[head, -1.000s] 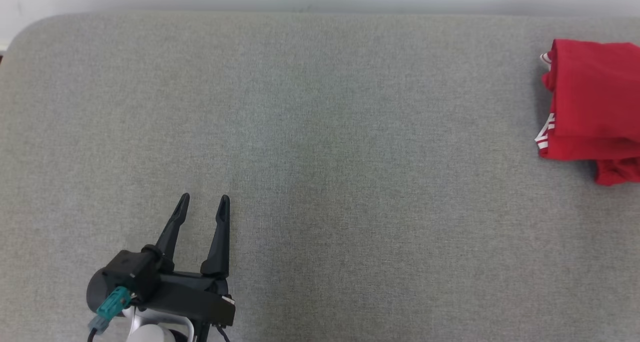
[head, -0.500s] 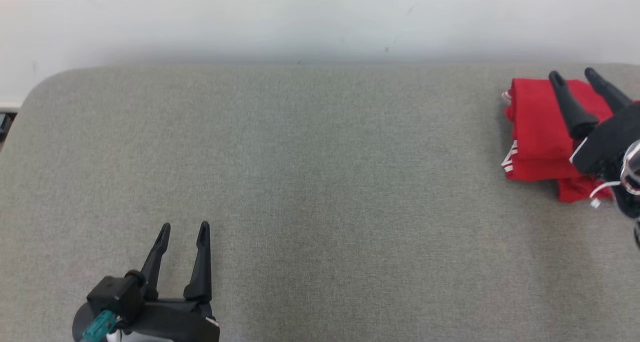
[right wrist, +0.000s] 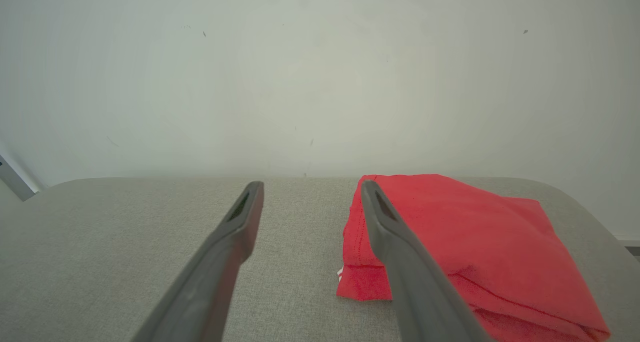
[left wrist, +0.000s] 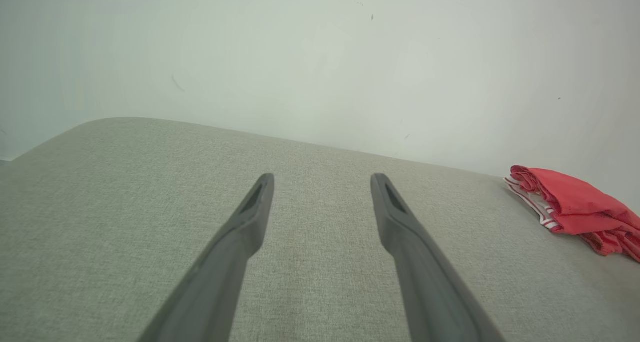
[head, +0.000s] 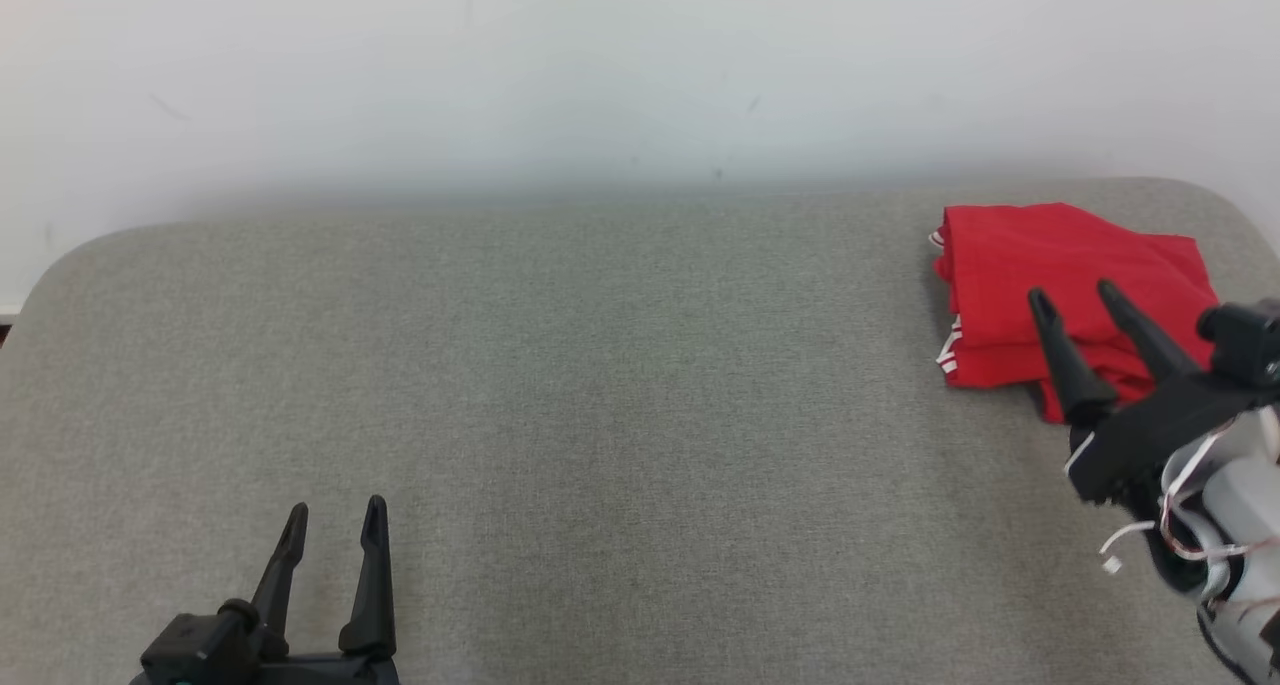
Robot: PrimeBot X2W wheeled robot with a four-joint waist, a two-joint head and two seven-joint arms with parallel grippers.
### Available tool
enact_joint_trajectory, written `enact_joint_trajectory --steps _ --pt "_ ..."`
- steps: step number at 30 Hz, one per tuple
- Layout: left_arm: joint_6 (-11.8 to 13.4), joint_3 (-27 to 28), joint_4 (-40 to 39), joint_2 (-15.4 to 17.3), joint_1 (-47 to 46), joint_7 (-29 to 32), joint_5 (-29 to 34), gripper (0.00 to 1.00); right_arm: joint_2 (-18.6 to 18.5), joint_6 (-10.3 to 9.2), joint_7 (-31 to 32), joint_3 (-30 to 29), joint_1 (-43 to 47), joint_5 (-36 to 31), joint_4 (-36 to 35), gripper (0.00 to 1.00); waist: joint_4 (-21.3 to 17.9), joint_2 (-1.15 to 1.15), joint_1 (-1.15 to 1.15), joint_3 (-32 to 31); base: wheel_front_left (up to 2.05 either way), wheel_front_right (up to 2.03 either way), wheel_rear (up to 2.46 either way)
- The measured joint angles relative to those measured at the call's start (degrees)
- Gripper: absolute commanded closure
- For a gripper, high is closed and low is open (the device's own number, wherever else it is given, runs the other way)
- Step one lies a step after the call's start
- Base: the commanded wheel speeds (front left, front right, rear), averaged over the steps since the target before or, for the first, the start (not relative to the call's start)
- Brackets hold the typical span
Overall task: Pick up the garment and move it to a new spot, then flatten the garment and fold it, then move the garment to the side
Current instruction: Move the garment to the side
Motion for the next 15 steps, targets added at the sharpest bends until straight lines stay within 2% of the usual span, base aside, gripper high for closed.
enact_joint_trajectory --steps 5,15 --pt "0.5 0.2 -0.9 0.0 0.7 0.0 0.0 0.0 -0.2 -3.83 -0.2 -0.5 4.9 -2.4 -4.4 0.0 -1.2 0.0 0.0 -0.9 0.0 0.0 0.0" --pt "1.5 1.1 -1.7 0.0 3.4 0.0 0.5 0.0 -0.5 -6.13 -0.4 -4.4 14.8 -6.9 -12.3 0.0 -2.4 0.0 0.0 -2.9 0.0 0.0 0.0"
